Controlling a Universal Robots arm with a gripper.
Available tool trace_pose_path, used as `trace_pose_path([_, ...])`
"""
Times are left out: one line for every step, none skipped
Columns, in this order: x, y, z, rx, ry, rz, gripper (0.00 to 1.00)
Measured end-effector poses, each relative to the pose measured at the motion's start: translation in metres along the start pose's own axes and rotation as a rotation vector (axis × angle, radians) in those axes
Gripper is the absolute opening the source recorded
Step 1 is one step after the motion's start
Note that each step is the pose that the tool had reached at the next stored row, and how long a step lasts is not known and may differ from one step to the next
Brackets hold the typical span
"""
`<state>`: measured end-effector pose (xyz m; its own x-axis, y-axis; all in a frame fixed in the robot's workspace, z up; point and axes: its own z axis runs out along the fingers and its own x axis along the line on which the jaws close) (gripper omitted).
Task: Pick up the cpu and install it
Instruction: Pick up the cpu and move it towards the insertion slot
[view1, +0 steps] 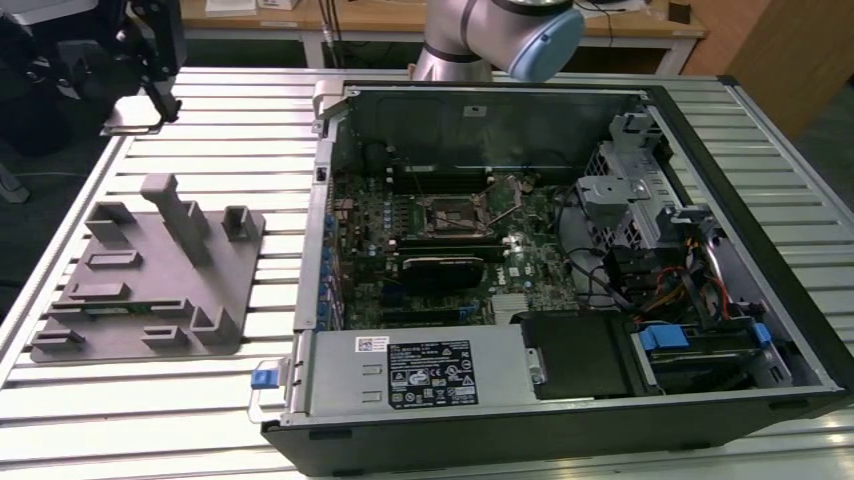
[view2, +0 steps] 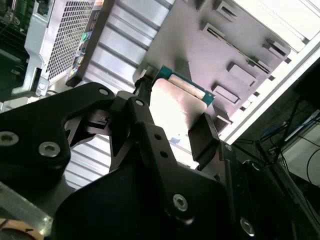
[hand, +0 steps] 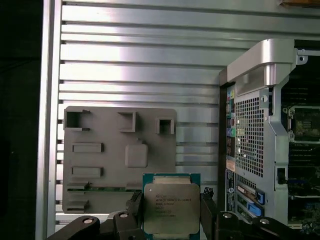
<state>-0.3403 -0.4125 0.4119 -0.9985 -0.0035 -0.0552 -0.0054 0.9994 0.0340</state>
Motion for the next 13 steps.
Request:
trace_pose_path([-0.0021, 0.0, 0.0001, 0.0, 0.0, 0.0, 0.55])
trace_pose_path([-0.0042, 0.0, 0.0002, 0.0, 0.0001, 0.0, 0.55])
trace_pose_path([-0.0063, 0.0, 0.0004, 0.0, 0.0, 0.0, 0.55])
trace_pose_path([-0.0084, 0.0, 0.0004, 0.0001, 0.0001, 0.0, 0.55])
trace_pose_path([-0.0102, 0.0, 0.0005, 0.0, 0.0001, 0.0, 0.55])
trace_pose_path([-0.0118, 0.0, 0.0006, 0.0001, 0.0001, 0.0, 0.55])
trace_pose_path([-0.0135, 0.0, 0.0007, 0.0001, 0.0002, 0.0, 0.55])
trace_pose_path([-0.0154, 0.0, 0.0008, 0.0, 0.0001, 0.0, 0.55])
trace_pose_path([-0.0172, 0.0, 0.0009, 0.0, 0.0001, 0.0, 0.55])
trace_pose_path([-0.0189, 0.0, 0.0011, 0.0, 0.0, 0.0, 0.55])
trace_pose_path([-0.0207, 0.0, 0.0011, 0.0, 0.0001, 0.0, 0.55])
trace_pose_path([-0.0226, 0.0, 0.0012, 0.0, 0.0, 0.0, 0.55])
trace_pose_path([-0.0244, 0.0, 0.0014, 0.0, 0.0, 0.0, 0.55])
